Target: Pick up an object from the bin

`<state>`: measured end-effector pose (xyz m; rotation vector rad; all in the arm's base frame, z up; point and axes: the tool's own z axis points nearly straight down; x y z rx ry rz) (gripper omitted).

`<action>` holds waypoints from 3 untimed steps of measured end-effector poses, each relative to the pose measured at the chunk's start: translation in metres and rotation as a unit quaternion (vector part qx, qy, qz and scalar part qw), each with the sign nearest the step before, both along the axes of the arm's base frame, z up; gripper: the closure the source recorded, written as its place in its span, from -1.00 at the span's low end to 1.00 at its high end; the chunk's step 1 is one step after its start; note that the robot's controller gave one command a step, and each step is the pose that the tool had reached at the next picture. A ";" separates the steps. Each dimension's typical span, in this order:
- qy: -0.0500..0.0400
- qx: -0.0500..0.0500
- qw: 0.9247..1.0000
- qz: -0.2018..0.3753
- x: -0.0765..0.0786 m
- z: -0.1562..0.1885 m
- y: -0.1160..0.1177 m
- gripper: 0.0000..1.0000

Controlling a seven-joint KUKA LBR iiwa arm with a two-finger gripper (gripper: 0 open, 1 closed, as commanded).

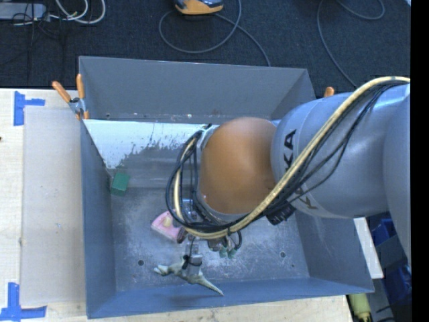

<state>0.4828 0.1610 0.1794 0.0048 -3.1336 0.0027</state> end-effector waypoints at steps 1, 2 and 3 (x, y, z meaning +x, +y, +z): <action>-0.001 0.000 1.000 -0.001 0.000 0.002 -0.001 -1.00; 0.000 0.001 0.999 0.039 -0.002 0.018 -0.033 -1.00; -0.001 0.000 1.000 0.004 0.022 0.032 -0.040 -1.00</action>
Offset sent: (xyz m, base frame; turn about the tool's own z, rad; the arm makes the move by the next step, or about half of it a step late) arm -0.0031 -0.0626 0.0314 -0.1387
